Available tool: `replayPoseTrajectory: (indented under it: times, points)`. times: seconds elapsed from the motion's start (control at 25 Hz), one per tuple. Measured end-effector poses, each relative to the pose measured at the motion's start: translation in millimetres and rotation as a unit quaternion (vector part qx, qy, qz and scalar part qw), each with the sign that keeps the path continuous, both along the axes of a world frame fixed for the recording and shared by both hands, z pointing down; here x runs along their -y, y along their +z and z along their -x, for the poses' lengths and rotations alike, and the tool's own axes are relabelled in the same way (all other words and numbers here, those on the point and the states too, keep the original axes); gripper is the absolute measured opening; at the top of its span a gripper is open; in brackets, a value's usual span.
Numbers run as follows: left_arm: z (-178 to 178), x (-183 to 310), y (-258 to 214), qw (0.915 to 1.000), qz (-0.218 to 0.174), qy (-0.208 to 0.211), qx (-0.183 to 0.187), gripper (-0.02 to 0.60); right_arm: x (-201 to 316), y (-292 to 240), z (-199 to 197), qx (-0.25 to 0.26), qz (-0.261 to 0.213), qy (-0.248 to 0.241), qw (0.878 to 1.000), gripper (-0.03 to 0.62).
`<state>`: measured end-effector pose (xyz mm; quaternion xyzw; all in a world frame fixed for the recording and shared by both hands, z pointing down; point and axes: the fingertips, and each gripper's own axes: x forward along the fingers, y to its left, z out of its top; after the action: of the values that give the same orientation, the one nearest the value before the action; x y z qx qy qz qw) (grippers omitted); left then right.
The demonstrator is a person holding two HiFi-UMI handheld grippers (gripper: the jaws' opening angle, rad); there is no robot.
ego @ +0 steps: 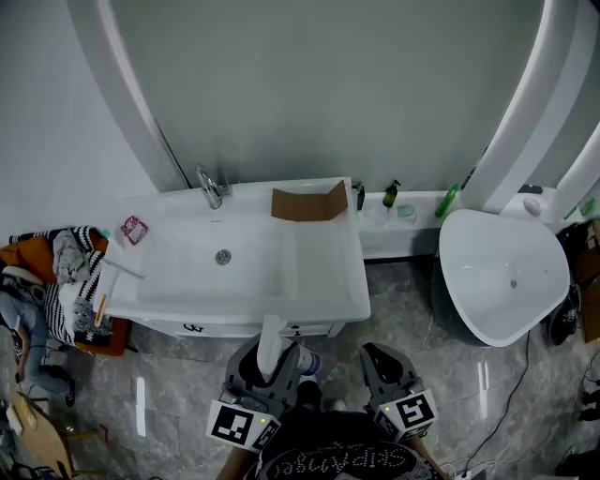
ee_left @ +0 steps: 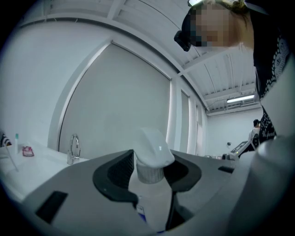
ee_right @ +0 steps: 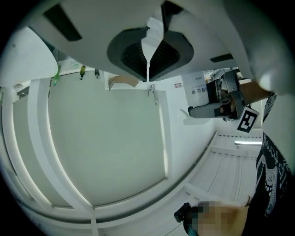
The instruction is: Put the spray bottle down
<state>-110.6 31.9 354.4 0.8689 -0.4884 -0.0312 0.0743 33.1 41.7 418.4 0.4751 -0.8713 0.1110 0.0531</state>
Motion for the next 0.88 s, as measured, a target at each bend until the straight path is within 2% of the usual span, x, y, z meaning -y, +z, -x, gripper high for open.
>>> replayPoseTrajectory:
  times: [0.4, 0.68, 0.88]
  points:
    - [18.5, 32.8, 2.7, 0.9996, 0.009, 0.026, -0.005, 0.178, 29.1, 6.1, 17.5, -0.003, 0.003, 0.033, 0.999, 0.028]
    - [33.6, 39.4, 11.7, 0.9994, 0.026, 0.022, -0.009, 0.178, 45.8, 6.0, 34.6, -0.005, 0.005, 0.03, 1.0, 0.028]
    - [34.8, 52.5, 13.6, 0.9991, 0.034, 0.023, -0.013, 0.178, 60.3, 14.8, 33.8, -0.025, 0.009, 0.027, 0.999, 0.028]
